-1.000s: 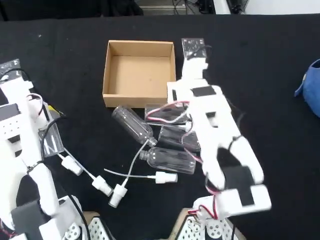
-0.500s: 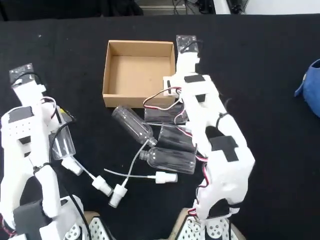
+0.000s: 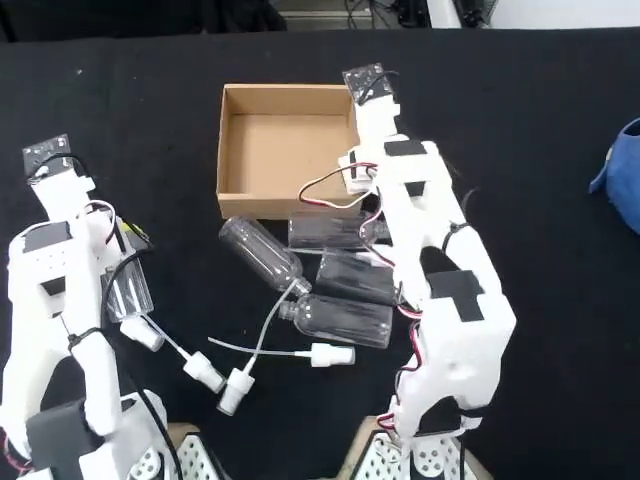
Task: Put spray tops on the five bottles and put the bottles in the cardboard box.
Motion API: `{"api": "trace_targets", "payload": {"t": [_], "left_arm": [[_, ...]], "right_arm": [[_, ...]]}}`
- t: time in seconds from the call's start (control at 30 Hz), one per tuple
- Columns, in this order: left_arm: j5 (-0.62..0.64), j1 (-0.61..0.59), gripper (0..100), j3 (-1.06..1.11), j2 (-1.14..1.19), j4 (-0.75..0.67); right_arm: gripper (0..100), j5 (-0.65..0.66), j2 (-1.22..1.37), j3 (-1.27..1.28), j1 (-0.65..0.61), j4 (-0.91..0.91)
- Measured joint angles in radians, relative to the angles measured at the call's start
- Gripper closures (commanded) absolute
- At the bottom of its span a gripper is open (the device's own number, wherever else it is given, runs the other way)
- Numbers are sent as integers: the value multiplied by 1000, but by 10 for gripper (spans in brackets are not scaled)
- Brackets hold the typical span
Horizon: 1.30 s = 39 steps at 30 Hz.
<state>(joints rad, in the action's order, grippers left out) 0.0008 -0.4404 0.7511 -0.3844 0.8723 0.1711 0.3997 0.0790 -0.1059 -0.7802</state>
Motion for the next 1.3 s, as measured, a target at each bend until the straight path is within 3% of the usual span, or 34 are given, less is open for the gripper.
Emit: {"api": "trace_targets", "payload": {"t": [0.23,0.47,0.7,1.1,1.3], "left_arm": [[0,0,970,17,0,0],[0,0,970,17,0,0],[0,0,970,17,0,0],[0,0,970,17,0,0],[0,-9,970,17,0,0]], "right_arm": [[988,77,-6,23,2,-29],[982,141,-121,203,2,60],[786,135,-181,226,2,57],[801,26,-393,152,-2,-152],[801,101,-554,347,-137,-118]]}}
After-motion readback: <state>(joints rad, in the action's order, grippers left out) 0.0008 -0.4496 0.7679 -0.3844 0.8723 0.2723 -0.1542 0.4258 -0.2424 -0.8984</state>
